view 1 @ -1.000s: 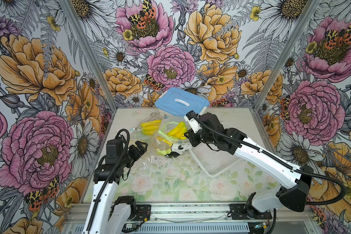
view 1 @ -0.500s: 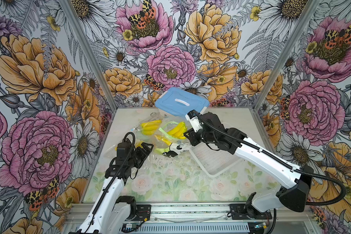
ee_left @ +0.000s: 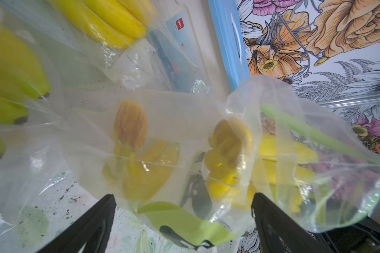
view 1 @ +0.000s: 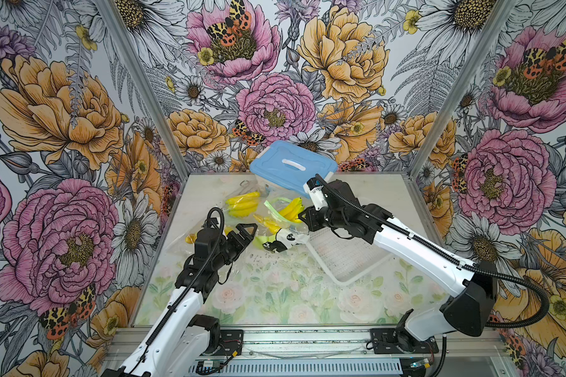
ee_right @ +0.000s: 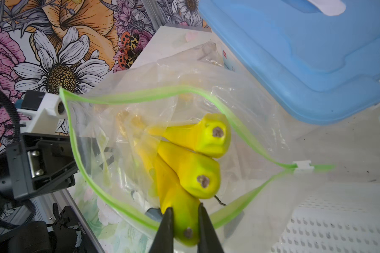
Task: Open the zip-top bag and take out the banana
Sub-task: Pick up the banana from the zipper food storage bag.
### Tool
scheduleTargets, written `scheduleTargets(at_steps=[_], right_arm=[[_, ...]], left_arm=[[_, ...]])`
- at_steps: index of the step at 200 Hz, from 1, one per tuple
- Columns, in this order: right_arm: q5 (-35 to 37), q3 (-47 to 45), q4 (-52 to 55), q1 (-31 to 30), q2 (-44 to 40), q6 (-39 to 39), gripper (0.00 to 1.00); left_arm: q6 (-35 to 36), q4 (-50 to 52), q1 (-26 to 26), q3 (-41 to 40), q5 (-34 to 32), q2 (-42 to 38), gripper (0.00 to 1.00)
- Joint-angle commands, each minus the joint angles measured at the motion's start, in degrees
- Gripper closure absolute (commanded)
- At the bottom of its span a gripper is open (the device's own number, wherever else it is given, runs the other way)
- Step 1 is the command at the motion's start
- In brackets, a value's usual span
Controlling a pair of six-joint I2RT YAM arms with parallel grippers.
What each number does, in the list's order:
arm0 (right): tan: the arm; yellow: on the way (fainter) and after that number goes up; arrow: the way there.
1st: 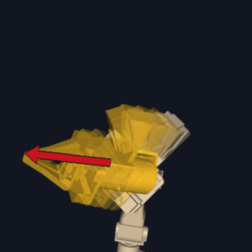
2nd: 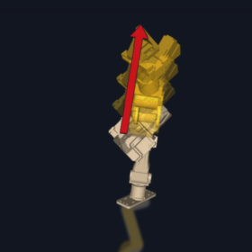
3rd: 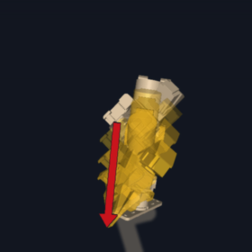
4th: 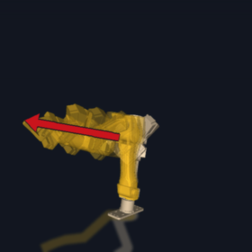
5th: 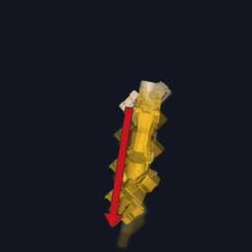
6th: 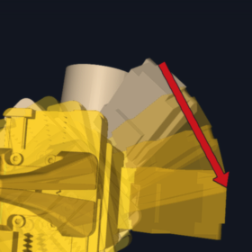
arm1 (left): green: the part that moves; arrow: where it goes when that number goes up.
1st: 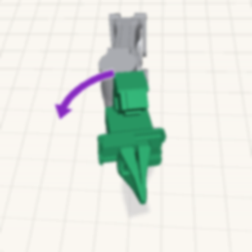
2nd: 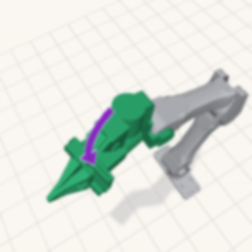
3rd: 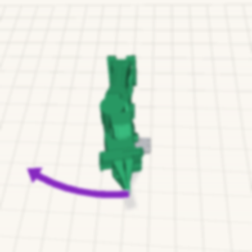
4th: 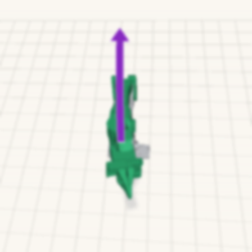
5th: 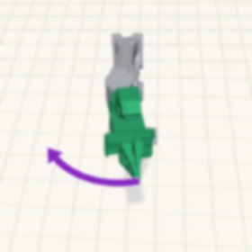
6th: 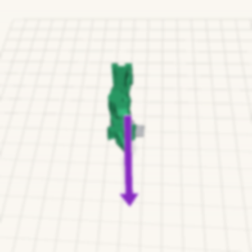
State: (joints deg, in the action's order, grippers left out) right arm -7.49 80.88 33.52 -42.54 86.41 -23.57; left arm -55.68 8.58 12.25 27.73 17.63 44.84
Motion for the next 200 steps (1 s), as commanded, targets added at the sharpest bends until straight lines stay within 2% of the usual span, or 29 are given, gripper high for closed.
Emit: scheduleTargets(at_steps=[1,36,64,75,100,115,120,123,144,166,200], right_arm=[[-0.91,2.08,-3.2,0.14,0.66,-1.34,1.0],[-1.35,3.08,-3.15,0.18,1.21,-1.56,1.0],[-1.91,4.0,-3.16,0.18,1.05,-1.83,1.0],[-2.18,3.98,-3.09,0.17,0.89,-1.99,1.0],[-2.8,3.12,-3.11,-0.07,0.49,-2.63,1.0],[-2.58,2.58,-3.05,-0.42,0.04,-2.74,1.0],[-2.4,2.36,-3.06,-0.51,-0.18,-2.71,1.0],[-2.29,2.17,-3.09,-0.52,-0.31,-2.74,1.0],[-0.86,1.4,-3.0,-0.36,-1.56,-2.36,1.0],[0.01,0.35,-2.84,0.34,-3.37,-2.36,1.0],[3.66,-2.67,-0.69,2.25,-7.14,-2.25,1.0]], left_arm=[[-0.64,-2.09,1.14,-2.29,-1.71,-1.52,0.05],[0.36,-1.26,2.28,-1.72,-1.5,-0.25,0.15],[1.18,-3.78,3.45,-1.58,-1.57,3.29,0.34],[1.27,-5.47,3.73,-1.36,-1.63,5.06,0.39],[2.81,-7.94,4.16,0.41,-1.32,9.98,0.57],[5.49,-6.69,4.55,3.2,-0.93,12.81,0.81],[6.71,-5.78,4.68,4.38,-1.09,13.57,0.95],[7.56,-5.08,4.89,5.16,-1.15,13.88,1.0],[13.57,4.55,6.55,11.02,-6.42,15.43,1.0],[19.1,15.83,8.42,17.08,-15.81,16.33,1.0],[23.57,23.07,9.35,21.28,-23.52,16.95,1.0]])
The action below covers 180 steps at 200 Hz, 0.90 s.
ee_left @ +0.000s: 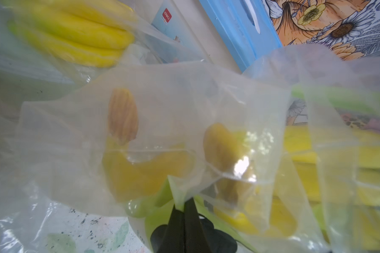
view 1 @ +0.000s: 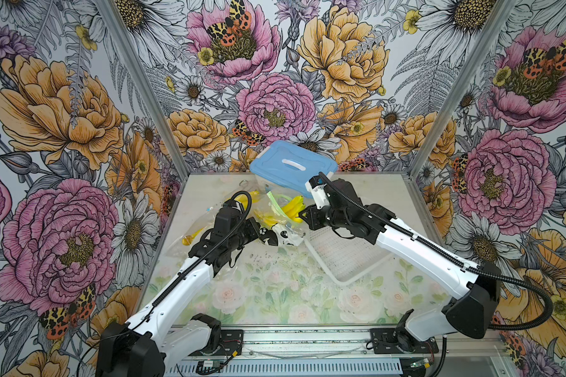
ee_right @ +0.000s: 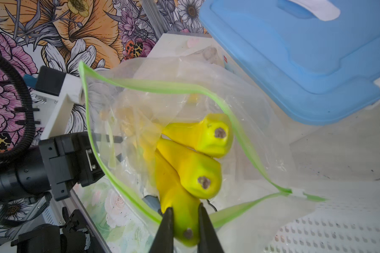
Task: Open the zip-top bag and take out the banana
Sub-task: Pick up the banana from the zipper food storage bag, then place the banana in the basket.
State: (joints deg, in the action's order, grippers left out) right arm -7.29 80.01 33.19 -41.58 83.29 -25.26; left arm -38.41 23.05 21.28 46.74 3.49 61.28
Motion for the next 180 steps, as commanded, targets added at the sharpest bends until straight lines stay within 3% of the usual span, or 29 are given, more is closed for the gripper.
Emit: scheduleTargets(at_steps=[1,47,99,118,136,180], right_arm=[[3.62,-1.92,-0.25,1.31,-4.14,-0.49,1.0],[7.56,-7.23,1.95,5.6,-10.56,-0.32,1.0],[12.01,-15.55,5.08,14.34,-19.08,0.37,1.0],[10.82,-18.53,5.39,17.0,-20.85,0.1,1.0],[8.41,-19.67,5.31,17.43,-20.81,0.88,0.88],[6.39,-19.82,5.22,17.5,-19.83,0.51,0.87]], left_arm=[[6.36,8.77,0.33,2.37,-9.55,0.56,1.0],[7.72,10.86,-0.6,3.71,-11.18,1.89,1.0],[8.57,12.89,-4.06,3.05,-9.67,1.05,1.0],[8.84,12.72,-4.77,2.57,-8.03,-0.05,1.0],[8.89,12.07,-4.75,2.23,-6.57,-0.95,1.0],[9.15,11.34,-4.93,1.06,-4.11,-2.05,1.0]])
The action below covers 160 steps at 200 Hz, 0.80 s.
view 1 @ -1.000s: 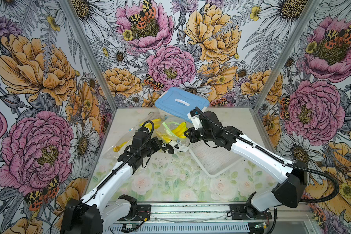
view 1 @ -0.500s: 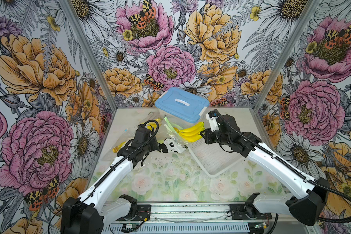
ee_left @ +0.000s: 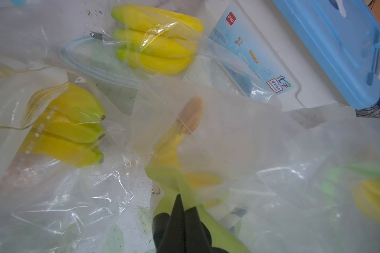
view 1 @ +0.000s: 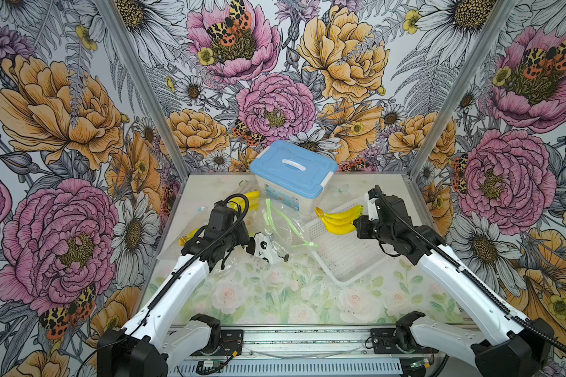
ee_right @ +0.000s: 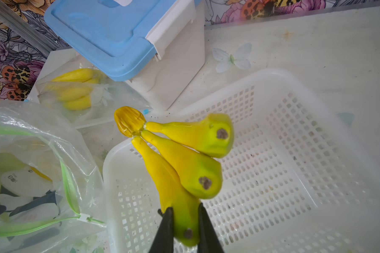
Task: Open the zip-top bag and take out the banana
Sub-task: Place the banana in the basket.
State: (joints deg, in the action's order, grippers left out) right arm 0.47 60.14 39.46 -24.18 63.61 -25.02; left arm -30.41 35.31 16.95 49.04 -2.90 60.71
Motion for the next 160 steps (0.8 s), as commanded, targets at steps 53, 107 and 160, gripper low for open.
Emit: scheduleTargets(at_steps=[53,107,160], right_arm=[[-4.06,-4.92,-1.56,-0.12,2.99,-0.44,0.86],[-4.94,-6.57,-0.8,0.12,-0.94,-2.41,0.41],[-6.44,1.87,3.98,-0.66,-2.96,-3.26,0.33]], left_arm=[[1.15,-1.73,-1.81,-3.55,5.51,-4.66,1.0],[1.32,-1.73,-4.02,-4.73,8.77,-6.78,1.0],[1.39,-1.74,-4.24,-4.83,10.53,-7.74,1.0]])
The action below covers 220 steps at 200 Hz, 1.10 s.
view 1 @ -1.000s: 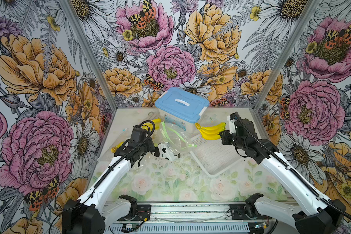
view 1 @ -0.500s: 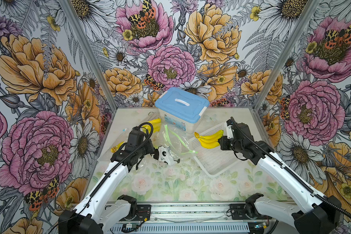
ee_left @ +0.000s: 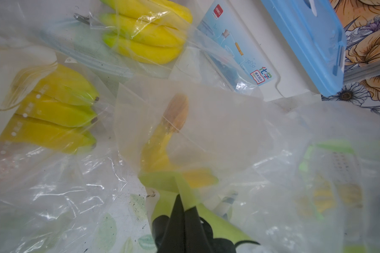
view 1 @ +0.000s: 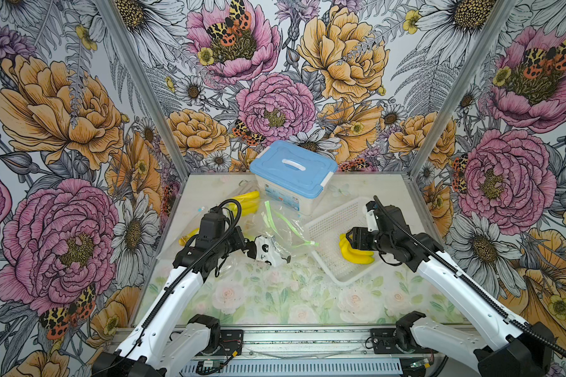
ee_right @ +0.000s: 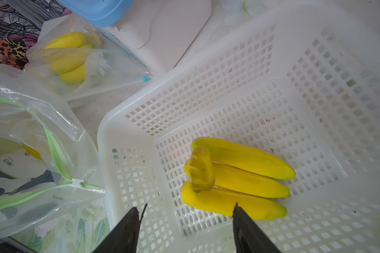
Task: Open the zip-top bag and take out the banana
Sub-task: Place the banana in the basket, then adjust the zipper food storage bag at the center of the board.
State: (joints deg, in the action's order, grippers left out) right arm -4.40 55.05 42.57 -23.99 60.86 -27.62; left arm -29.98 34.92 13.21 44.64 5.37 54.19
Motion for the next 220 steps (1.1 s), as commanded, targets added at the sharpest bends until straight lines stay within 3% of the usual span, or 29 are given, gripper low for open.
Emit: scheduleTargets(at_steps=[1,38,78,139,191,203,220], right_arm=[[-1.83,7.34,0.86,-0.96,-0.03,-0.58,0.33],[-16.6,20.62,0.32,-8.6,13.87,1.32,0.46],[-20.73,26.45,-3.02,-16.93,26.08,0.76,0.67],[-21.86,27.7,-10.16,-21.14,37.33,-1.85,0.76],[-16.17,22.78,-14.35,-27.97,42.73,-2.97,0.84],[-13.43,20.15,-15.82,-29.15,42.94,-2.37,0.84],[-9.06,16.51,-17.34,-29.83,42.85,-2.59,0.85]], left_arm=[[0.92,-1.34,-0.49,-0.48,2.32,-1.26,1.0],[0.56,-1.34,-0.5,-1.2,2.7,-1.71,1.0],[-0.25,-1.34,-0.68,-2.37,2.55,-2.76,1.0],[-2.98,-1.3,-0.55,-7.0,3.99,-6.46,1.0],[-14.33,-0.37,2.92,-17.41,2.35,-18.51,1.0],[-16.62,1.49,2.43,-17.28,2.23,-19.86,0.84],[-18.05,3.7,0.74,-15.98,2.7,-21.5,0.76]])
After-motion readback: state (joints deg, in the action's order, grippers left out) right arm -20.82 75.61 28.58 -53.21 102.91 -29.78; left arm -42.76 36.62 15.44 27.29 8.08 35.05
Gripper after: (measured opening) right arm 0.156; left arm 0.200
